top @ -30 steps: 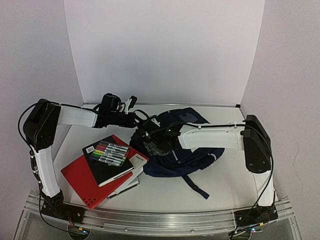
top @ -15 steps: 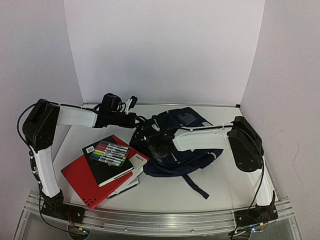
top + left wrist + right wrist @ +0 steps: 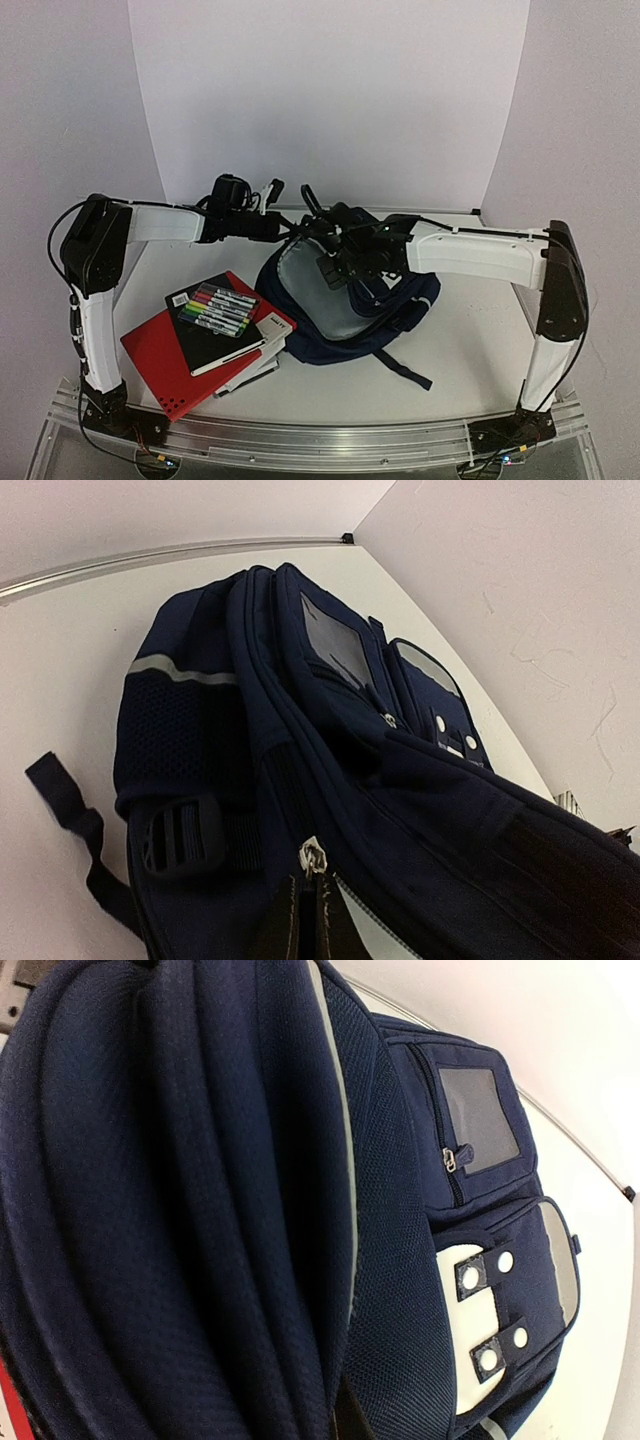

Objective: Pack the student bag
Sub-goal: Unzip the student bag at the center of the board.

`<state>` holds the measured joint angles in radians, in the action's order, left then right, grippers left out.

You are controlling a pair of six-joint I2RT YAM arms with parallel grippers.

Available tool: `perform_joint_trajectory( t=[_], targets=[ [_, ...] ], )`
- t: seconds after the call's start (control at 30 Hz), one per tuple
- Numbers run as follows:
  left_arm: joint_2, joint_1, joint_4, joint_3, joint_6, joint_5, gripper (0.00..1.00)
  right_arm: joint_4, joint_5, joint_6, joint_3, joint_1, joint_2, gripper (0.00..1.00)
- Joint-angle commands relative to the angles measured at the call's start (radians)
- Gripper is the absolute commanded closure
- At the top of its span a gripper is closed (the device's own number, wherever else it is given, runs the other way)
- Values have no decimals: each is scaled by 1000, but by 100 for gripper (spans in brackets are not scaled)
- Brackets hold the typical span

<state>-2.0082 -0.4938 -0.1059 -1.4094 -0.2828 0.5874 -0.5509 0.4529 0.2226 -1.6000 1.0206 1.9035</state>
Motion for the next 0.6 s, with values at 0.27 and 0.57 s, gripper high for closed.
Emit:
perform_joint_trajectory(
  t=[0.27,0.57],
  targets=[
    [-169,41,-6,-190,-9,26,99,55,-111,29,-52,22,-158,100],
    [-146,41,-21,-201,-13,4,84,23,-53,99,-45,-18,-162,100]
  ],
)
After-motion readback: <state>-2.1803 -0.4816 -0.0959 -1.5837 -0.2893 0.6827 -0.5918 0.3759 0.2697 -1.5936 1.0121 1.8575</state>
